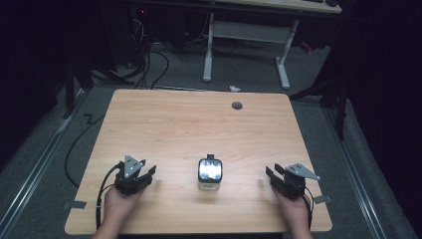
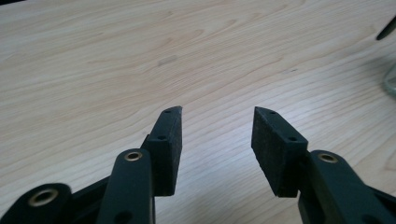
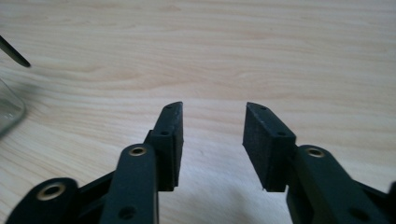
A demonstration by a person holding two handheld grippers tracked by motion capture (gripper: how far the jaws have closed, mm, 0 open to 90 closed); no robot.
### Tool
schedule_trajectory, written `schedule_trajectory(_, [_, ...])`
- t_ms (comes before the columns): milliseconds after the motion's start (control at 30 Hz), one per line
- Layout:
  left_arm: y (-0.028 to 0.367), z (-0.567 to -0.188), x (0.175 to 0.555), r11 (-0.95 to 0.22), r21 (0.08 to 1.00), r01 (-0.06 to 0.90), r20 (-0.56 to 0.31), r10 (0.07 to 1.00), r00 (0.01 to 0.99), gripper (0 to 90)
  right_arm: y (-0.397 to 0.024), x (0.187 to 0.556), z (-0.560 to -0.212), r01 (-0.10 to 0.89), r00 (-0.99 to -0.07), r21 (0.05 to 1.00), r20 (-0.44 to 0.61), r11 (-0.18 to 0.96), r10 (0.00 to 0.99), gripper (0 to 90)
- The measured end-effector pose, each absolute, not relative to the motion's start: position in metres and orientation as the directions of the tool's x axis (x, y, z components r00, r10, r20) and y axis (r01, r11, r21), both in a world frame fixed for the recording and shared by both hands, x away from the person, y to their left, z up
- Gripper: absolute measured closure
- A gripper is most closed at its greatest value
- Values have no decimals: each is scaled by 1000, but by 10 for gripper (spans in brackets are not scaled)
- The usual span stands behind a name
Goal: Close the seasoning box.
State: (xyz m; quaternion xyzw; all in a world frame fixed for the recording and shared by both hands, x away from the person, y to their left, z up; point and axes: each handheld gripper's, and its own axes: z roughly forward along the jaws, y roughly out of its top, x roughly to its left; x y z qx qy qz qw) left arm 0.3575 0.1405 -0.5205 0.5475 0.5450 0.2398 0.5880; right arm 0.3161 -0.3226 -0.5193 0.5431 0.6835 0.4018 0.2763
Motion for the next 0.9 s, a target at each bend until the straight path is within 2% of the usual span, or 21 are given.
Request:
schedule_trajectory(100, [152, -524, 351, 322, 897, 303, -403, 876, 263, 518, -326, 308, -520, 521, -253, 847, 32, 108, 967, 498])
schedule_trajectory(200, [161, -529, 344, 358, 878, 318, -441, 863, 245, 525, -329, 298, -521, 503, -233, 859, 29, 95, 972, 492])
schedule_trajectory(567, [160, -531, 343, 316, 897, 308, -396, 885, 246, 514, -328, 297, -525, 507, -246, 856, 28, 104, 969, 478])
schedule_trajectory(900, [162, -531, 342, 319, 898, 303, -397, 884, 245, 514, -325, 297, -524, 501, -253, 858, 20, 113, 967, 477])
